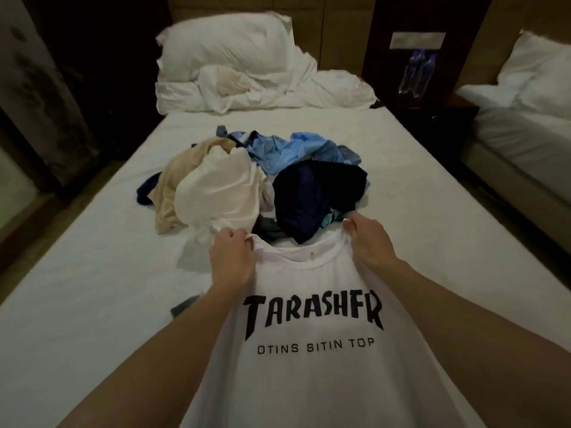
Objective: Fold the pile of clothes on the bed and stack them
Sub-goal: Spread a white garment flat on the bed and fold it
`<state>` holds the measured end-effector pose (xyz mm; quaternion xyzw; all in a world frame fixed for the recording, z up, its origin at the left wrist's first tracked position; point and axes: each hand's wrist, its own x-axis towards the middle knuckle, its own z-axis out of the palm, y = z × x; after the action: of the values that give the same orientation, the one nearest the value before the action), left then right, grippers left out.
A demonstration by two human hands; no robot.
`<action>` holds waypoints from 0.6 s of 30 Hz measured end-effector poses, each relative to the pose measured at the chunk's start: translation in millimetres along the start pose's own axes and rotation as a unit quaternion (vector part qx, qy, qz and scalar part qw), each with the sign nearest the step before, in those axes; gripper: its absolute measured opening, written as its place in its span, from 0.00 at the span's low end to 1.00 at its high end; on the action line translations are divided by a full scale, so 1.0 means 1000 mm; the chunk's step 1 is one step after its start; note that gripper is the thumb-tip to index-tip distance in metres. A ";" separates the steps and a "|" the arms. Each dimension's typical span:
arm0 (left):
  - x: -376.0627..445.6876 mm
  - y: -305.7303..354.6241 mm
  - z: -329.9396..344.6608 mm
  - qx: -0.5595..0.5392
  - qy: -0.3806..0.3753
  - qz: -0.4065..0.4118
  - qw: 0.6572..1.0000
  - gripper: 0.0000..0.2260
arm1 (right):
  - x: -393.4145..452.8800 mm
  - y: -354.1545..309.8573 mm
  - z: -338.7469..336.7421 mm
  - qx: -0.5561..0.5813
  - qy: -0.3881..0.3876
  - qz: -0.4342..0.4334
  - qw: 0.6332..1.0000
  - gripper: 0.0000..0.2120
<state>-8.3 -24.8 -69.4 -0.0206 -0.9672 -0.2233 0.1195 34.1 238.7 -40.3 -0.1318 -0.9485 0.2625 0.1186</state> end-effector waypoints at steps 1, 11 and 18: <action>-0.004 -0.003 0.012 -0.008 -0.007 -0.001 1.000 0.09 | -0.002 0.007 0.008 -0.019 -0.008 -0.003 1.000 0.13; -0.043 -0.040 -0.026 -0.048 -0.024 -0.046 0.998 0.13 | -0.052 0.035 -0.009 -0.099 -0.134 0.096 0.981 0.27; -0.095 -0.083 -0.066 0.085 -0.149 -0.092 0.981 0.09 | -0.101 0.060 -0.068 -0.052 -0.242 0.217 0.944 0.09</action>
<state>90.9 -126.9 -70.2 0.0459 -0.9873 -0.1448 -0.0461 160.5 288.2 -30.4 -0.2732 -0.9092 0.2564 -0.1817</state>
